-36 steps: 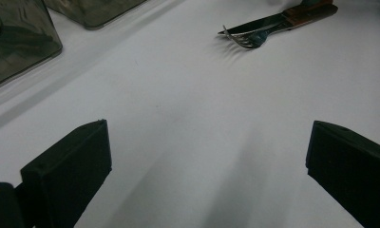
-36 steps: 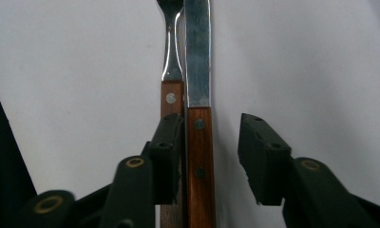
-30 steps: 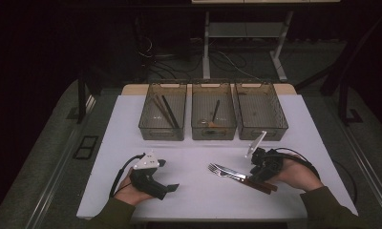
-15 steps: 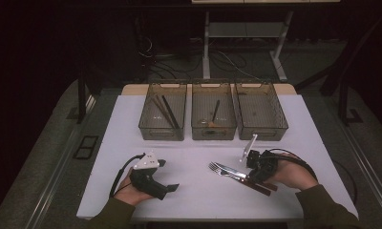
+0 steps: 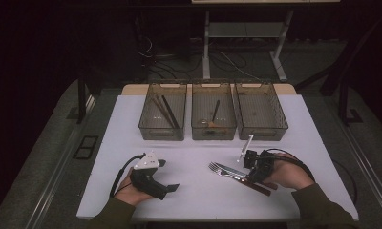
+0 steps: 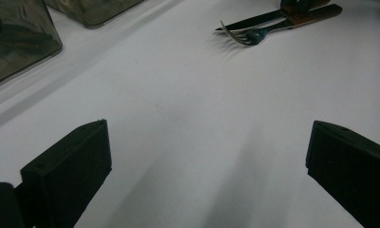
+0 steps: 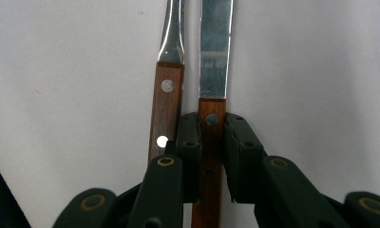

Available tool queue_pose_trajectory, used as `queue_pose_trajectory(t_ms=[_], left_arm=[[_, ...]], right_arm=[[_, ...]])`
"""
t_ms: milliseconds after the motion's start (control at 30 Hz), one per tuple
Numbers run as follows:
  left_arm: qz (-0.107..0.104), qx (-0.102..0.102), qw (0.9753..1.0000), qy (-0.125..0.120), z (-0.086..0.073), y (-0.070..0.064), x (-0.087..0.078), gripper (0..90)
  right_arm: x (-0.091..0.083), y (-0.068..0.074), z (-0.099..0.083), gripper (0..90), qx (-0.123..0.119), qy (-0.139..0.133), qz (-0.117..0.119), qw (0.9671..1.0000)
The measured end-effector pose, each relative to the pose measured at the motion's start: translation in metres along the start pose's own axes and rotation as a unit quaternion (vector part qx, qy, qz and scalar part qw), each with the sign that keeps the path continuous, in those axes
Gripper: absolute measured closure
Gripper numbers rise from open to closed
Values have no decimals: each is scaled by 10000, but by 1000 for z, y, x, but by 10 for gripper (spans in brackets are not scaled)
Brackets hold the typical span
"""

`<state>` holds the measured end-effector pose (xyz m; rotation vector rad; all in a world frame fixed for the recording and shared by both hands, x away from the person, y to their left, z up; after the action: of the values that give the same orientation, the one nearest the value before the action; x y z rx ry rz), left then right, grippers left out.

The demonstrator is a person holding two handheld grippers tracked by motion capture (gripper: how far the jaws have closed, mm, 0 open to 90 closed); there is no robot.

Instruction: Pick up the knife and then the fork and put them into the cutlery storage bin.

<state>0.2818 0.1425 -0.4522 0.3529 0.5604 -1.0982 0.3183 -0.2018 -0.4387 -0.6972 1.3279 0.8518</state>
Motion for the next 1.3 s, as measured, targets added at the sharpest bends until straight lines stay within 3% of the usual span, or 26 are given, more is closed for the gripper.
queue_pose_trajectory(t_ms=[367,467,667,1000,1300], left_arm=[[-4,-8,10000,-17,0,0,0,5],[-7,-7,10000,-18,0,0,0,5],[-15,3,10000,-27,0,0,-1,5],[-41,15,10000,-51,0,0,-1,5],[-68,12,9999,-91,0,0,-1,5]], right_arm=[[-2,-4,-4,777,131,-169,131,9997],[-4,-5,-5,777,260,-254,151,9992],[-8,-14,-10,776,381,-483,34,9981],[-16,-28,-19,776,740,-963,79,9926],[-25,-37,-25,776,983,-1472,16,9842]])
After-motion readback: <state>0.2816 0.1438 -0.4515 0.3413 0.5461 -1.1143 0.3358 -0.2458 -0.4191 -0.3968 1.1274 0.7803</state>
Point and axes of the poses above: each handheld gripper's, and its own axes: x roughly forward along the jaws, z roughly out of its top, y roughly to its left, the point moved 2 cm from there along x, roughly forward along the jaws, and after that the axes turned 9 degrees about x, right-handed, at the moved point
